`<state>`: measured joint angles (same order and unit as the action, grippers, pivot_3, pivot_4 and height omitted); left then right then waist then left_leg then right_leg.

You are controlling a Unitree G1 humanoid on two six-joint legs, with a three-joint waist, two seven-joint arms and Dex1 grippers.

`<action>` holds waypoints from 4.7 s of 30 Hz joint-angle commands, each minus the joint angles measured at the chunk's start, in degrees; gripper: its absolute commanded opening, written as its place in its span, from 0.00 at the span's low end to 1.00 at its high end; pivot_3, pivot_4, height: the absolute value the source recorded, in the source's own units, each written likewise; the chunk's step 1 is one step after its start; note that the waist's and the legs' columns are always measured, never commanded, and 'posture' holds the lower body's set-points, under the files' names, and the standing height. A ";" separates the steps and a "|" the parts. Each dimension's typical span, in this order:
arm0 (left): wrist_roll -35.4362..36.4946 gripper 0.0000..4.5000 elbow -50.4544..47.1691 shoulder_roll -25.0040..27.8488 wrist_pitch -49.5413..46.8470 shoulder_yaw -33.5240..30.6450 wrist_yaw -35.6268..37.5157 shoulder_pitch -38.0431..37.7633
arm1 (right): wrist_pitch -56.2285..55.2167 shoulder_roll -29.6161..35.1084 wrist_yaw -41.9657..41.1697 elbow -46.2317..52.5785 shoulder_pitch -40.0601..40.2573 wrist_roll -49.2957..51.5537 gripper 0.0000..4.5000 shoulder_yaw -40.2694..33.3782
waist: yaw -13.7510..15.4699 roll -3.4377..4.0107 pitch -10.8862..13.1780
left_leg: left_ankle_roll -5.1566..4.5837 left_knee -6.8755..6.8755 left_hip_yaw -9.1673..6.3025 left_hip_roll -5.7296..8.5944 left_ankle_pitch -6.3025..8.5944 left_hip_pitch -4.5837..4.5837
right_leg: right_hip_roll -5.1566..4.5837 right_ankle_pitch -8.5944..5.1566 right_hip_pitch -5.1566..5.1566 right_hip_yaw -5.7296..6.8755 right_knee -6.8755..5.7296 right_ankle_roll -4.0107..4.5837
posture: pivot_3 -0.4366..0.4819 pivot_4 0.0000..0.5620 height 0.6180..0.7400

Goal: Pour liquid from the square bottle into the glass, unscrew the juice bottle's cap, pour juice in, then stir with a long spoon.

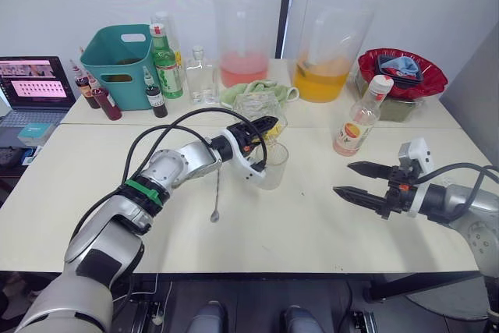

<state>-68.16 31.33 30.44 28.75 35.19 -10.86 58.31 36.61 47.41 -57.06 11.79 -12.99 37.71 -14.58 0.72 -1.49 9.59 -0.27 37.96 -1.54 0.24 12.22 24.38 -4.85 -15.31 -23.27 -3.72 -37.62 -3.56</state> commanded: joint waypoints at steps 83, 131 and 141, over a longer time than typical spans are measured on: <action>77.24 0.62 -5.77 -5.57 -43.72 -49.87 28.55 -11.81 | -0.45 0.23 -7.60 -6.16 -10.18 -2.40 1.00 6.92 | -0.34 -0.01 0.00 | 0.00 0.30 -0.11 0.00 0.00 -0.01 | -0.01 0.00 -0.04 0.03 -0.35 0.01 | 0.48 0.27 1.00; 97.31 1.00 -46.01 17.35 -55.38 -47.46 63.61 -45.45 | -7.61 -7.80 -2.03 2.57 3.30 -1.51 1.00 0.82 | -0.35 -0.11 0.02 | 0.00 -0.02 -0.05 -0.16 0.01 -0.29 | -0.03 -0.01 0.11 -0.04 0.12 0.03 | 0.48 0.27 1.00; 98.18 1.00 -41.24 13.86 -48.31 -46.75 70.36 -45.25 | -20.27 -17.14 7.24 7.06 20.37 -4.98 1.00 -5.52 | -0.37 -0.09 0.01 | 0.01 -0.02 0.01 -0.12 0.00 -0.37 | -0.12 -0.01 0.13 -0.04 0.08 0.02 | 0.48 0.27 1.00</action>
<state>30.31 -10.05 44.61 -22.36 -11.26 58.67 11.53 19.96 30.83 -51.65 16.71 6.99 33.43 -17.34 0.36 -1.58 9.60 -0.26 37.94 -1.52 0.12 12.23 23.98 -4.97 -15.32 -23.12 -3.77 -37.55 -3.55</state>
